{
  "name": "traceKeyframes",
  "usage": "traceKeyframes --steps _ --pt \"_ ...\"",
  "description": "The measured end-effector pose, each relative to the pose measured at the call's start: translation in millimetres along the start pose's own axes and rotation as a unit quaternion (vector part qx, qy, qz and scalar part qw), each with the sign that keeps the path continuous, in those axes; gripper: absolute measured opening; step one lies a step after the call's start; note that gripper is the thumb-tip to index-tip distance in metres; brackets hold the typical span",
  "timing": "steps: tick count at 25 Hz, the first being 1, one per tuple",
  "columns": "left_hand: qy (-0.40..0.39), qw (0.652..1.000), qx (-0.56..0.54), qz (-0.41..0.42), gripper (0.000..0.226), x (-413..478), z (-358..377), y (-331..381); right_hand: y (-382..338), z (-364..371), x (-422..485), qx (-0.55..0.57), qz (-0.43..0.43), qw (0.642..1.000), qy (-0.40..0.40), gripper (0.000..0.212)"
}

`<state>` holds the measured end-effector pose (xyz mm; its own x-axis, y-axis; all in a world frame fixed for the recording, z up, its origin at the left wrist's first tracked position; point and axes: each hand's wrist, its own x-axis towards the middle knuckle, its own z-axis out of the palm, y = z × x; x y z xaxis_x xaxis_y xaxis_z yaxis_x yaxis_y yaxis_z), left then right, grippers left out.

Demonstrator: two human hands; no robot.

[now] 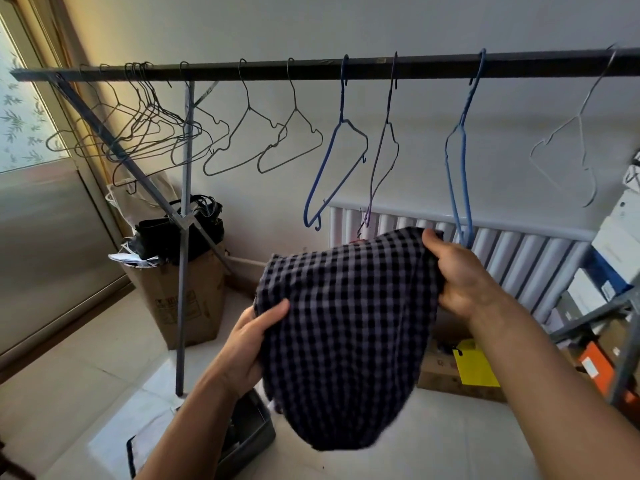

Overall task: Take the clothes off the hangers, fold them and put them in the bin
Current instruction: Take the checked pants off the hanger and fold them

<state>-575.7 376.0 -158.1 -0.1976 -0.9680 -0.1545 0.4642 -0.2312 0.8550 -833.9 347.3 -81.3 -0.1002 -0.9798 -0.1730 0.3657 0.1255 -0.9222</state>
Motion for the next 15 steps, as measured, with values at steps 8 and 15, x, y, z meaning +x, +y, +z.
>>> traceKeyframes --steps 8,15 --pt "0.079 0.996 -0.016 0.023 0.037 5 1 15 52 -27 -4 -0.072 0.054 0.964 -0.251 0.060" --pt "0.134 0.978 0.136 0.082 0.018 12 -18 23 65 -3 6 -0.158 -0.016 0.985 -0.061 0.075"
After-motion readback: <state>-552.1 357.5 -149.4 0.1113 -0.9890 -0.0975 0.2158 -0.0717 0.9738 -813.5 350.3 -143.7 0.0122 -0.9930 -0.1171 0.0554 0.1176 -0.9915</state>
